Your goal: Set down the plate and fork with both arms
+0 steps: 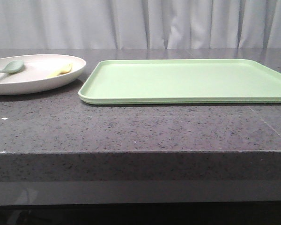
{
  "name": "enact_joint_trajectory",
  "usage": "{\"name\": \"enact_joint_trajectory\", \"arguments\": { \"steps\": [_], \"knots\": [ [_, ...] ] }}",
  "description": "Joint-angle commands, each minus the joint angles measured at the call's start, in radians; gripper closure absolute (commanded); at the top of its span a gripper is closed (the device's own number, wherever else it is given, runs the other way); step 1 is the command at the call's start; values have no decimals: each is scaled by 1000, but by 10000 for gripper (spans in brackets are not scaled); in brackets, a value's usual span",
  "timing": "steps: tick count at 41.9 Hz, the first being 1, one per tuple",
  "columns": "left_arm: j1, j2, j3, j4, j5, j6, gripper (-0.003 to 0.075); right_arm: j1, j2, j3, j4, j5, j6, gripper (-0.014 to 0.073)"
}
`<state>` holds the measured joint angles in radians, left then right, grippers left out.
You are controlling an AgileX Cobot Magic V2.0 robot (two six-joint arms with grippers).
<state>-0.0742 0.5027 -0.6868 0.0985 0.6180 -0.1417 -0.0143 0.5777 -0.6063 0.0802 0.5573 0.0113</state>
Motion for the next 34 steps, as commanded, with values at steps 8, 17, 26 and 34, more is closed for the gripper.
{"name": "enact_joint_trajectory", "arguments": {
  "steps": [8, 17, 26, 34],
  "knots": [
    [3, 11, -35, 10, -85, -14, 151, -3, 9, -37, 0, -68, 1, 53],
    [3, 11, -35, 10, -85, -14, 195, -3, 9, -37, 0, -68, 1, 53],
    [3, 14, -35, -23, -94, -14, 243, -3, 9, -37, 0, -68, 1, 53],
    [3, 95, -90, -4, -20, -14, 225, -3, 9, -37, 0, -68, 1, 53]
  ]
}}
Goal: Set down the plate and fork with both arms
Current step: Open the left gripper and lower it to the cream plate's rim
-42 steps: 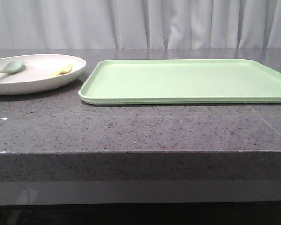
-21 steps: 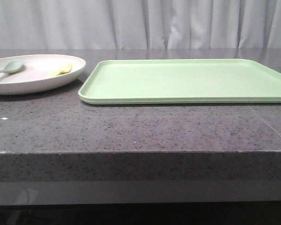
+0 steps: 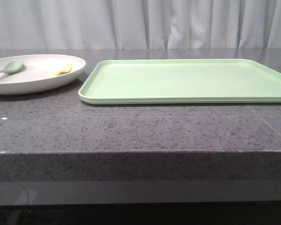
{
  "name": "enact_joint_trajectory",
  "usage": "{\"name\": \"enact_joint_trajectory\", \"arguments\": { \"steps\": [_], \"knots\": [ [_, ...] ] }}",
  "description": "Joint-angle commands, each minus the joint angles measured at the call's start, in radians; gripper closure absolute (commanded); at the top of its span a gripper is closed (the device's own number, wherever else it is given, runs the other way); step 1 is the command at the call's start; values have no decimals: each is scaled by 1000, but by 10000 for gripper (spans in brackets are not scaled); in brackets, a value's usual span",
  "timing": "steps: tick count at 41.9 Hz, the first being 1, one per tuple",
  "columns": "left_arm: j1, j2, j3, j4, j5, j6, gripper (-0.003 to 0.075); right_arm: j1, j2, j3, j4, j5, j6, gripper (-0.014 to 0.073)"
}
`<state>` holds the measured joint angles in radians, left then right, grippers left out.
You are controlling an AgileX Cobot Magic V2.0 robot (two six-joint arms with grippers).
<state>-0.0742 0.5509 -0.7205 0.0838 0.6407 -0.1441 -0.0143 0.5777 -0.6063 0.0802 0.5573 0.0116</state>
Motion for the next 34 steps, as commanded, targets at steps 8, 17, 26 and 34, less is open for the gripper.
{"name": "enact_joint_trajectory", "arguments": {
  "steps": [8, 17, 26, 34],
  "knots": [
    [3, 228, -154, 21, 39, -9, 185, -3, 9, -37, 0, -68, 0, 53],
    [8, 486, -259, 27, 122, 37, 185, -3, 9, -37, 0, -68, 0, 53],
    [141, 708, -382, -248, 122, 269, 185, -3, 9, -37, 0, -68, 0, 53],
    [305, 871, -470, -660, 137, 557, 185, -3, 9, -37, 0, -68, 0, 53]
  ]
}}
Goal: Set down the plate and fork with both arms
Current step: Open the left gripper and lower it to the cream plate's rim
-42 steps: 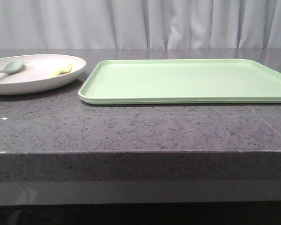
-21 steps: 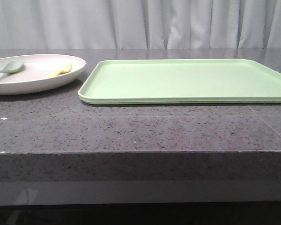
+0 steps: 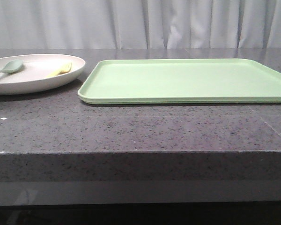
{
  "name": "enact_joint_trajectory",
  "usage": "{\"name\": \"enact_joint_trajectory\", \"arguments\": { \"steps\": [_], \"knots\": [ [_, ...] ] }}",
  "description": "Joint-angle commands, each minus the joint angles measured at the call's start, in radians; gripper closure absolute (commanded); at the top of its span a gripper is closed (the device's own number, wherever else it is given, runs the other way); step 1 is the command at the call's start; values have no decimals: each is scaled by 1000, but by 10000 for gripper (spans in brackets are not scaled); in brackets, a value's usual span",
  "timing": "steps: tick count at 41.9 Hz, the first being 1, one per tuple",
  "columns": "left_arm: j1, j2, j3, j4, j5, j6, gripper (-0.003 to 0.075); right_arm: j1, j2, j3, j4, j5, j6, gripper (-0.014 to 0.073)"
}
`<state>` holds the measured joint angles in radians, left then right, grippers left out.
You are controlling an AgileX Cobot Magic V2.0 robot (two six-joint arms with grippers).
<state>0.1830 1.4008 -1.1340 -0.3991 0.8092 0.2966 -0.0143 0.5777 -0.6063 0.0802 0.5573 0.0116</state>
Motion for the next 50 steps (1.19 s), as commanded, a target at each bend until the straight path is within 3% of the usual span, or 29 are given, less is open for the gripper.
{"name": "enact_joint_trajectory", "arguments": {
  "steps": [1, 7, 17, 31, 47, 50],
  "knots": [
    [66, 43, -66, -213, -28, 137, 185, -3, 9, -37, 0, -68, 0, 53],
    [117, 140, -108, -380, -8, 238, 185, -3, 9, -37, 0, -68, 0, 53],
    [123, 275, -186, -477, 13, 265, 251, -3, 9, -37, 0, -68, 0, 53],
    [123, 368, -239, -511, 47, 270, 354, -3, 9, -37, 0, -68, 0, 53],
    [120, 412, -239, -569, 54, 301, 358, -3, 9, -37, 0, -68, 0, 53],
    [120, 413, -239, -569, 54, 301, 388, -3, 9, -37, 0, -68, 0, 53]
  ]
}}
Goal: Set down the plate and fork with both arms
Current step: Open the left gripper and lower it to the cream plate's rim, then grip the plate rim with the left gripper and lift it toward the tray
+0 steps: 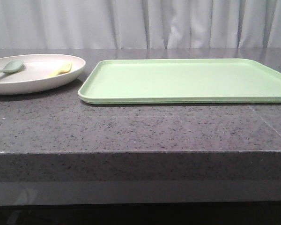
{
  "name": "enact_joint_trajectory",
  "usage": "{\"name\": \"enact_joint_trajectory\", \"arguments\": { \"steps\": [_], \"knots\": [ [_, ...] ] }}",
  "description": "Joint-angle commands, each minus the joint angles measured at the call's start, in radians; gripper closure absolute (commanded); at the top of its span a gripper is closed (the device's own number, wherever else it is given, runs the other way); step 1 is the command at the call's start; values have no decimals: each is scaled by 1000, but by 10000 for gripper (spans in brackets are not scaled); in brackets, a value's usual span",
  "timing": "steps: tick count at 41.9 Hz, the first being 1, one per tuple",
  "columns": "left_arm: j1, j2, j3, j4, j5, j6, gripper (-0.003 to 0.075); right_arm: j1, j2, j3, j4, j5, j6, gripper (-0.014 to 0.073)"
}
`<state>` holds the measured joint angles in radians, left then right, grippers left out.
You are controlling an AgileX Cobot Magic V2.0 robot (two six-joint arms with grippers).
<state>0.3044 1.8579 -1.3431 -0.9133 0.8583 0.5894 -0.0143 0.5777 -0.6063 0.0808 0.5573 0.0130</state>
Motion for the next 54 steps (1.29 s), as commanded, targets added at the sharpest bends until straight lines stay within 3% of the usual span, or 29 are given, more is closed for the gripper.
{"name": "enact_joint_trajectory", "arguments": {
  "steps": [1, 11, 19, 29, 40, 54],
  "knots": [
    [-2, -44, -30, -55, 5, 8, 404, -3, 9, -37, 0, -68, -1, 53],
    [-2, -44, -30, -55, 7, 8, 629, -3, 9, -37, 0, -68, -1, 53],
    [-2, -44, -30, -55, 4, 8, 741, -3, 9, -37, 0, -68, -1, 53],
    [-2, -56, -40, -77, 11, 6, 741, -3, 9, -37, 0, -68, -1, 53],
    [-23, -81, -116, -79, 23, -99, 741, -3, 9, -37, 0, -68, -1, 53],
    [-184, -95, -194, -75, -55, -222, 741, -3, 9, -37, 0, -68, -1, 53]
  ]
}}
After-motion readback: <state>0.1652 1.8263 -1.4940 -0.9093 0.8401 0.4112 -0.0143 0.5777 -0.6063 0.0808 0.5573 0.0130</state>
